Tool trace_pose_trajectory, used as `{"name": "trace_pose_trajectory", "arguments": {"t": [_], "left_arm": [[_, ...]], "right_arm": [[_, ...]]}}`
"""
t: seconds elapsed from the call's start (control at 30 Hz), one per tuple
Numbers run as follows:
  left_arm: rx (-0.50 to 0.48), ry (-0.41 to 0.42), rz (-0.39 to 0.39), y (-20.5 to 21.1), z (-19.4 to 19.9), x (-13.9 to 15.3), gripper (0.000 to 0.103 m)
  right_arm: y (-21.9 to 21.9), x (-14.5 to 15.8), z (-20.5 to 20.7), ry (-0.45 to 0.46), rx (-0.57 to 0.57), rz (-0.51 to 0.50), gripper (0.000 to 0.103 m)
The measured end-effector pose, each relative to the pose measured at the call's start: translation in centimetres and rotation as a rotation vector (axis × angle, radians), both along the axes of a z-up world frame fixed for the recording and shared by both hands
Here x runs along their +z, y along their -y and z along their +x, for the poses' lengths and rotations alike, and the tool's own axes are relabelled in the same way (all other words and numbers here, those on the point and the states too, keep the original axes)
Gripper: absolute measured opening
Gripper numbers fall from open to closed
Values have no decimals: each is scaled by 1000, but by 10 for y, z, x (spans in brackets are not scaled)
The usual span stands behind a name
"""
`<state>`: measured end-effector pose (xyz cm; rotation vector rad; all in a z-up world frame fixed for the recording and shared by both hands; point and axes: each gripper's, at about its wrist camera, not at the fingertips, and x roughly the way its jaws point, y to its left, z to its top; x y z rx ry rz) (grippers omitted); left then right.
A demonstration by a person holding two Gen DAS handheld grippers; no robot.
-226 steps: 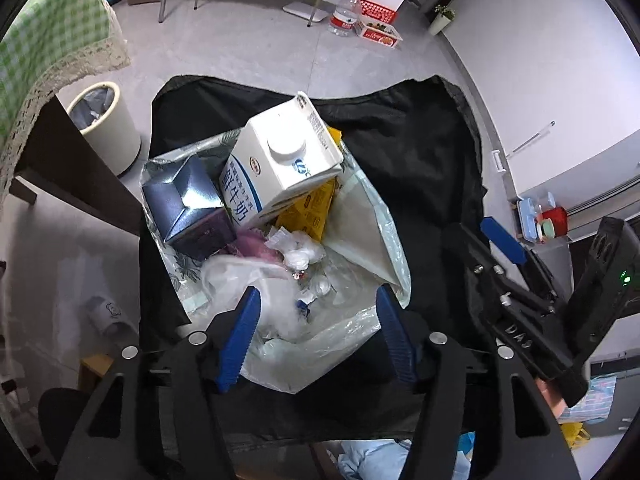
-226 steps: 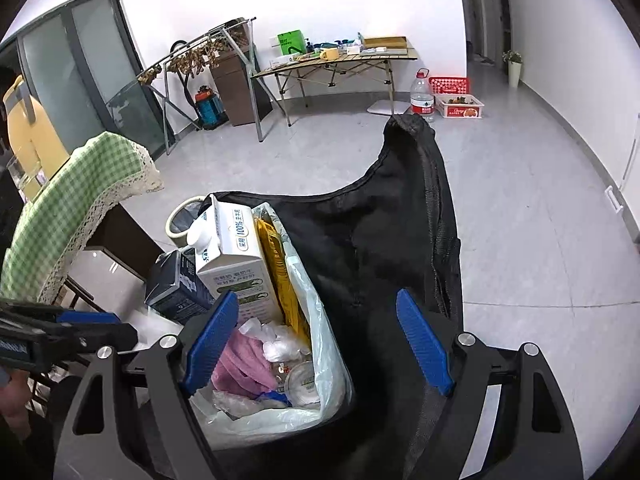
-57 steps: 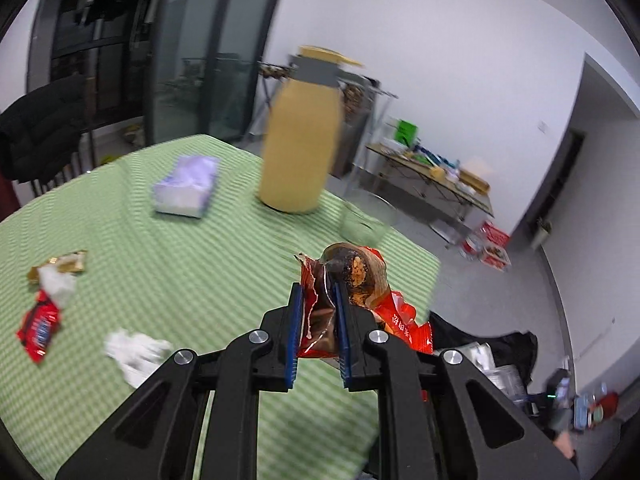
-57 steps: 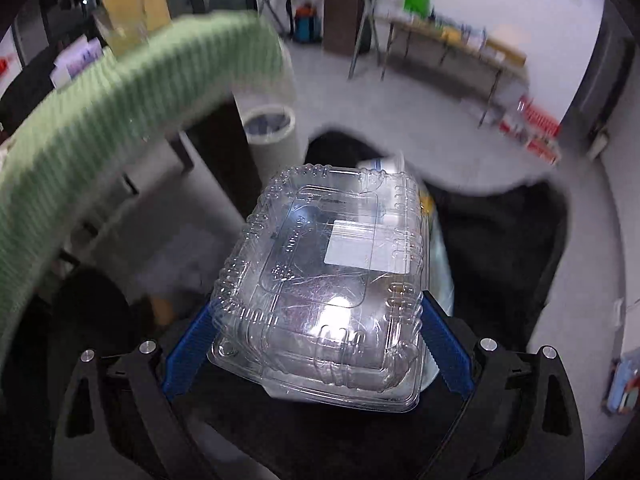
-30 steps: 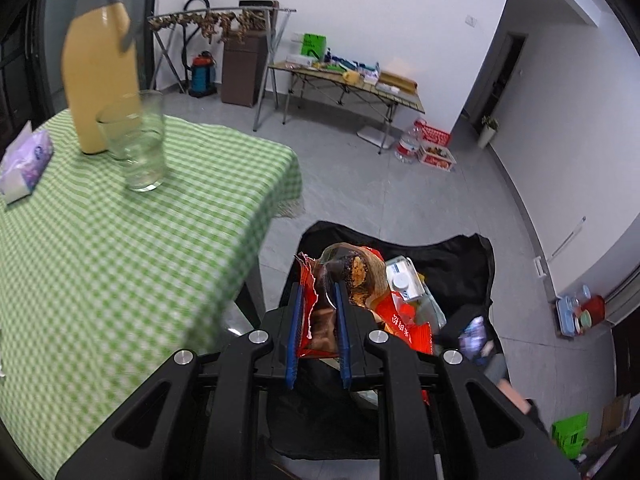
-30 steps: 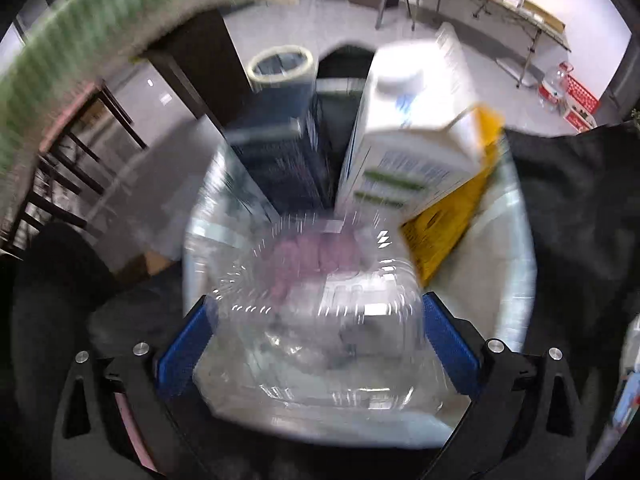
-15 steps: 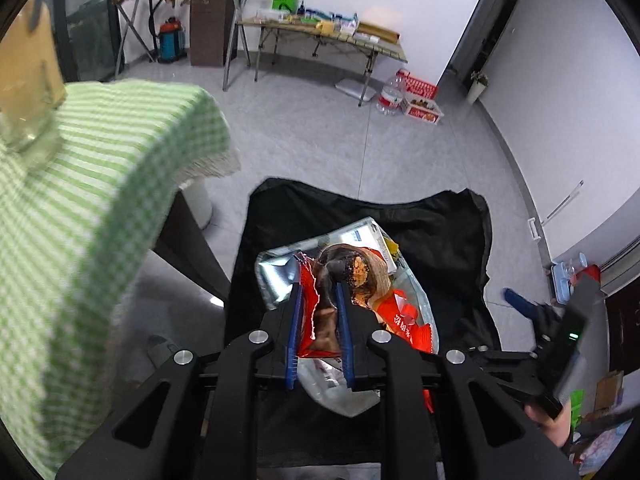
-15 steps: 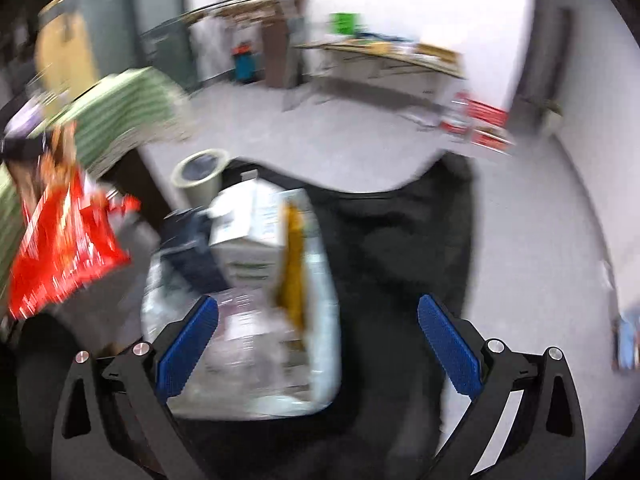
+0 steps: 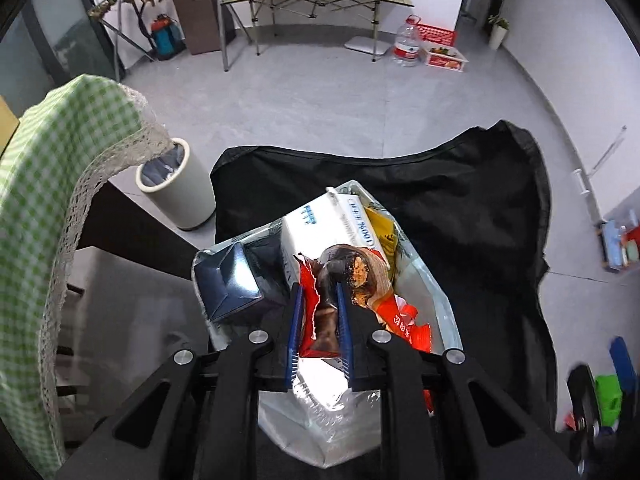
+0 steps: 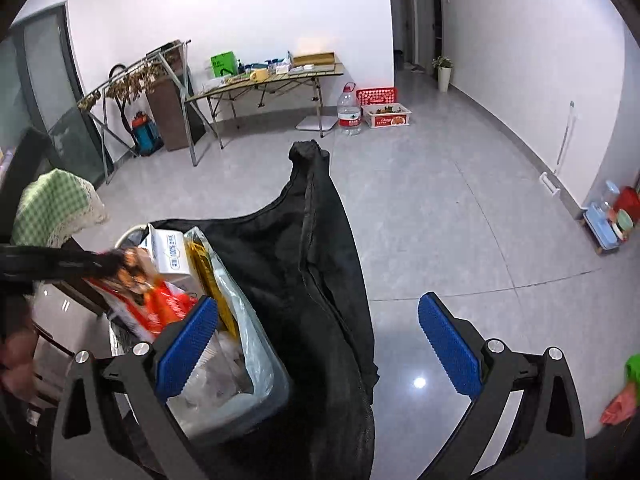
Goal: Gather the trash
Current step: 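Open the left gripper over the trash bag to drop the red snack bag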
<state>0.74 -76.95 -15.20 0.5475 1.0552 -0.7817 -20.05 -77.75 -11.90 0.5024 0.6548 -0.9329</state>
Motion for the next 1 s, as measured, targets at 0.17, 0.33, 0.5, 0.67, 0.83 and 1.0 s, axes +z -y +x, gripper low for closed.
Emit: {"name": "trace_pose_trajectory", "arguments": {"t": [0.17, 0.33, 0.5, 0.67, 0.83, 1.0], "left_arm": [[-36, -61, -1, 12, -9, -7, 53], [-56, -79, -15, 9, -6, 0, 63], [-12, -186, -56, -9, 13, 13, 65], [-44, -192, -142, -31, 18, 50, 65], [-60, -134, -205, -64, 19, 85, 67], [-67, -69, -251, -94, 19, 107, 73]], "right_arm": [[-5, 1, 1, 1, 10, -33, 96], [0, -1, -3, 24, 10, 1, 96], [3, -2, -4, 32, 12, 28, 96], [1, -2, 0, 6, 22, 19, 96], [-4, 0, 6, -37, 33, -6, 96], [-12, 6, 17, -58, 61, -27, 96]]}}
